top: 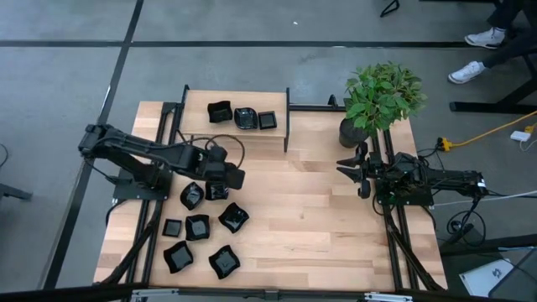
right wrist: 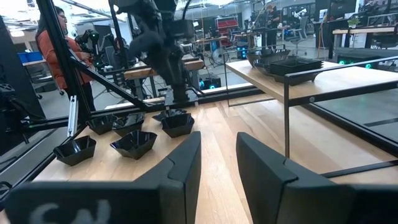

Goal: Pick & Place Mini shaped plates
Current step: Stack the distorted square plate on top of the distorted square plates on the shelf

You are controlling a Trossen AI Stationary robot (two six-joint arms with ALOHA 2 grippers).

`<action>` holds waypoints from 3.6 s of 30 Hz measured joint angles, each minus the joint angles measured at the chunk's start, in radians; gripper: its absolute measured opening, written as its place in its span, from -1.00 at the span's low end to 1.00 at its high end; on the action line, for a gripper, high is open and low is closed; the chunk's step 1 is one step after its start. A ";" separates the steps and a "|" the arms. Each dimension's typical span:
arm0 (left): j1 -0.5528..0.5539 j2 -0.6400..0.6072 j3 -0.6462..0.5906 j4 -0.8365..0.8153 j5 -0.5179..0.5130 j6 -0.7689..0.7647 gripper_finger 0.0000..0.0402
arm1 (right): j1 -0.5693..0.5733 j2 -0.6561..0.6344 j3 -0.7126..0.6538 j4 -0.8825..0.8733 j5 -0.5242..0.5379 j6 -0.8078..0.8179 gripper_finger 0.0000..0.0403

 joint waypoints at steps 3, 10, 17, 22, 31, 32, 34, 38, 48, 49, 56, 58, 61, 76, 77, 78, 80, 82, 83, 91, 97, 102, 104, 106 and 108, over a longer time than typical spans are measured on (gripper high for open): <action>0.002 0.028 0.002 -0.023 0.085 -0.078 0.16 | 0.000 0.000 0.000 0.000 0.000 -0.003 -0.49; -0.001 0.080 0.002 -0.024 0.178 -0.270 0.16 | 0.000 0.000 0.000 0.000 0.000 -0.001 -0.49; 0.022 0.093 0.002 -0.020 0.241 -0.466 0.16 | 0.000 0.000 0.000 0.000 0.000 0.000 -0.49; 0.024 0.093 0.002 -0.021 0.255 -0.506 0.16 | 0.000 0.000 0.000 0.000 0.000 0.000 -0.49; 0.024 0.212 0.002 -0.031 0.202 -0.521 0.16 | 0.000 0.000 0.000 0.000 0.000 -0.003 -0.49; 0.024 0.230 0.002 -0.029 0.201 -0.513 0.16 | 0.000 0.000 0.000 0.000 0.000 -0.002 -0.49; 0.024 0.263 0.002 -0.022 0.201 -0.490 0.16 | 0.000 0.000 0.000 0.000 0.000 -0.001 -0.49; 0.024 0.313 0.002 -0.020 0.201 -0.454 0.16 | 0.000 0.000 0.000 0.000 0.000 0.000 -0.49; 0.025 0.398 0.001 -0.015 0.158 -0.426 0.16 | 0.000 0.000 0.000 0.000 0.000 -0.002 -0.49; 0.025 0.405 0.001 -0.009 0.149 -0.423 0.16 | 0.000 0.000 0.000 0.000 0.000 0.000 -0.49; 0.035 0.429 0.001 0.012 0.137 -0.424 0.16 | 0.000 0.000 0.000 0.000 0.000 -0.001 -0.49; 0.041 0.429 0.001 0.012 0.128 -0.424 0.14 | 0.000 0.000 0.000 0.000 0.000 -0.003 -0.49; 0.050 0.429 0.001 0.019 0.119 -0.411 0.06 | 0.000 0.000 0.000 0.000 0.000 0.000 -0.49; 0.055 0.429 0.001 0.024 0.154 -0.382 -0.67 | 0.000 0.000 0.000 0.000 0.000 0.000 -0.49; 0.055 0.429 0.001 0.024 0.156 -0.382 -0.71 | 0.000 0.000 0.000 0.000 0.000 0.000 -0.49; 0.055 0.429 0.001 0.024 0.157 -0.382 -0.74 | 0.000 0.000 0.000 0.000 0.000 -0.002 -0.49; 0.055 0.429 0.001 0.024 0.156 -0.382 -0.80 | 0.000 0.000 0.000 0.000 0.000 -0.002 -0.49; 0.055 0.429 0.001 0.024 0.156 -0.382 -0.87 | 0.000 0.000 0.000 0.000 0.000 0.000 -0.49; 0.055 0.428 0.001 0.024 0.156 -0.382 -0.91 | 0.000 0.000 0.000 0.000 0.000 -0.001 -0.49; 0.055 0.414 0.001 0.025 0.156 -0.382 -0.98 | 0.000 0.000 0.000 0.000 0.000 -0.002 -0.49; 0.055 0.333 0.001 0.026 0.115 -0.344 -0.99 | 0.000 0.000 0.000 0.000 0.000 0.000 -0.49; 0.055 0.250 0.001 0.005 0.067 -0.313 -0.99 | 0.000 0.000 0.000 0.000 0.000 -0.001 -0.49; 0.055 0.211 0.001 -0.004 0.051 -0.311 -0.99 | 0.000 0.000 0.000 0.000 0.000 -0.001 -0.49; 0.055 0.171 0.001 -0.015 0.038 -0.311 -0.99 | 0.000 0.000 0.000 0.000 0.000 -0.003 -0.49; 0.055 0.130 0.001 -0.016 0.019 -0.311 -0.99 | 0.000 0.000 0.000 0.000 0.000 0.000 -0.49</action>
